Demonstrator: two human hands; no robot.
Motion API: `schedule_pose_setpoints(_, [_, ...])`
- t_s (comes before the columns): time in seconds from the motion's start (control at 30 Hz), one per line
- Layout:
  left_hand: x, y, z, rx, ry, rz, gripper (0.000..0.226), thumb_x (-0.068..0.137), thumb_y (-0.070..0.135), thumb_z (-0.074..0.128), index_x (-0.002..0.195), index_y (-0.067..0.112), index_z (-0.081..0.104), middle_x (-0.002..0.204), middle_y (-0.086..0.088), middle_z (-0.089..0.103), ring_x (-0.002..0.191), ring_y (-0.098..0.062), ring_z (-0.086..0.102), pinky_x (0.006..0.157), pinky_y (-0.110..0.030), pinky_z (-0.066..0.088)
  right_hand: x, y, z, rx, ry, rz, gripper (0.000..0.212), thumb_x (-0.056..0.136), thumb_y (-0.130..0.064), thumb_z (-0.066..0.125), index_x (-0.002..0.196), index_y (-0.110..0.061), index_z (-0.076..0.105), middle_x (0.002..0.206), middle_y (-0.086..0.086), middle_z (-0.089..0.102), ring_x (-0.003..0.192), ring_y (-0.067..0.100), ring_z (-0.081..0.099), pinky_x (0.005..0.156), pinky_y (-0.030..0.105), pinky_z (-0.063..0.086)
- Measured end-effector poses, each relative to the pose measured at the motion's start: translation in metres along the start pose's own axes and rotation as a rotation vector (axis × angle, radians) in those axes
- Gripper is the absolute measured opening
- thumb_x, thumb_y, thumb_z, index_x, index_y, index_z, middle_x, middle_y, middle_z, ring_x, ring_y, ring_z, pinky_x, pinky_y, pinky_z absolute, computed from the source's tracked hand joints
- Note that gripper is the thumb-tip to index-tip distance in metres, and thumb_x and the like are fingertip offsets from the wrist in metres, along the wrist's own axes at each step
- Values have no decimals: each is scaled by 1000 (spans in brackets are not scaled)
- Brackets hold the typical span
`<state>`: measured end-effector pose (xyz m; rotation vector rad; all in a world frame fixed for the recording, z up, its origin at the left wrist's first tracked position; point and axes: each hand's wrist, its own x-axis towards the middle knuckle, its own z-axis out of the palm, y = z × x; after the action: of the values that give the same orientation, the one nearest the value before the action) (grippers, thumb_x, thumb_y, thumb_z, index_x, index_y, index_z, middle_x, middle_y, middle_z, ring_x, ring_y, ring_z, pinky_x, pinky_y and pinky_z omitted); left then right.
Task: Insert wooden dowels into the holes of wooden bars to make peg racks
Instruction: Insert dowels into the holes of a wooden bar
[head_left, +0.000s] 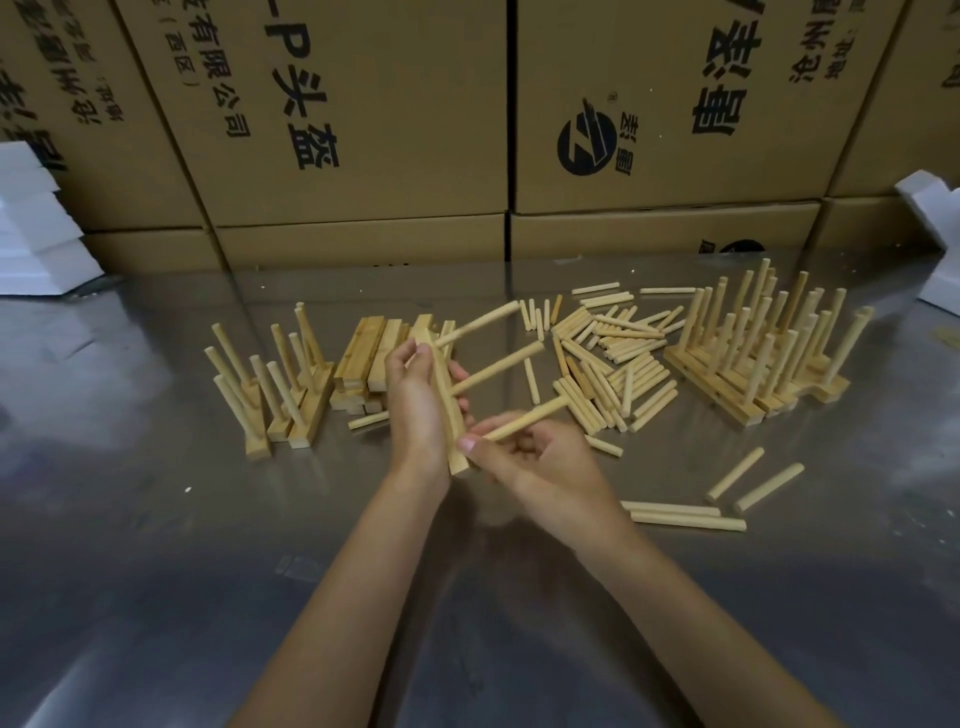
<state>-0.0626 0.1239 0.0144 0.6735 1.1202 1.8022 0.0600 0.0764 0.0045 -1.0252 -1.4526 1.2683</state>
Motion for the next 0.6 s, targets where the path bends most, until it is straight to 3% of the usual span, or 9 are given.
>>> schedule_pose_setpoints(0.07, [3, 3, -4, -17, 16, -13, 26, 105, 22, 39, 127, 14, 51, 60, 1, 60, 47, -15, 51, 41, -23, 41, 0, -1, 4, 22, 23, -18, 10, 86, -12, 75, 90, -3, 73, 73, 11, 67, 59, 4, 58, 57, 13, 45])
schedule_pose_setpoints(0.17, [9, 6, -10, -70, 66, -51, 39, 102, 23, 38, 136, 7, 48, 62, -2, 58, 46, -18, 49, 38, -22, 37, -3, 0, 15, 8, -45, 33, 19, 84, -22, 78, 90, -5, 72, 64, 2, 59, 49, 4, 51, 45, 13, 38])
schedule_pose_setpoints(0.27, [13, 12, -16, -60, 95, -91, 51, 98, 28, 38, 140, 0, 47, 65, -3, 59, 46, -17, 52, 41, -23, 40, 1, 3, 25, -20, -19, 6, 22, 87, -23, 76, 86, -2, 69, 63, 4, 55, 55, 12, 47, 50, 19, 37])
schedule_pose_setpoints(0.33, [16, 22, -23, -6, 66, -89, 49, 97, 29, 38, 136, 1, 51, 76, -7, 63, 56, -21, 58, 45, -27, 46, 6, 6, 28, -74, -2, -14, 26, 86, -21, 75, 86, 3, 66, 60, -1, 51, 54, 8, 45, 51, 18, 35])
schedule_pose_setpoints(0.4, [18, 33, -29, 136, 62, -26, 38, 98, 27, 37, 126, 9, 55, 97, -10, 66, 71, -21, 62, 52, -33, 53, 6, 9, 29, -164, -46, -20, 23, 85, -23, 76, 81, -3, 65, 53, -13, 47, 48, 0, 41, 50, 16, 34])
schedule_pose_setpoints(0.47, [20, 41, -37, 380, 126, 115, 28, 101, 27, 33, 115, 19, 56, 113, -7, 64, 90, -20, 64, 69, -39, 58, 2, 15, 34, -257, -106, -7, 23, 83, -29, 77, 71, -16, 61, 50, -15, 46, 47, 0, 40, 49, 19, 34])
schedule_pose_setpoints(0.53, [21, 46, -44, 505, 174, 250, 27, 103, 26, 31, 110, 23, 57, 114, -2, 62, 105, -20, 61, 89, -40, 53, 0, 22, 41, -337, -126, -2, 28, 78, -35, 77, 68, -15, 60, 52, -13, 48, 50, 2, 41, 51, 25, 36])
schedule_pose_setpoints(0.6, [22, 49, -49, 523, 205, 338, 27, 103, 21, 33, 105, 21, 59, 109, 0, 63, 108, -17, 60, 89, -31, 46, 1, 27, 49, -405, -136, -14, 29, 74, -37, 75, 69, -13, 61, 53, -11, 49, 50, 3, 43, 50, 27, 38])
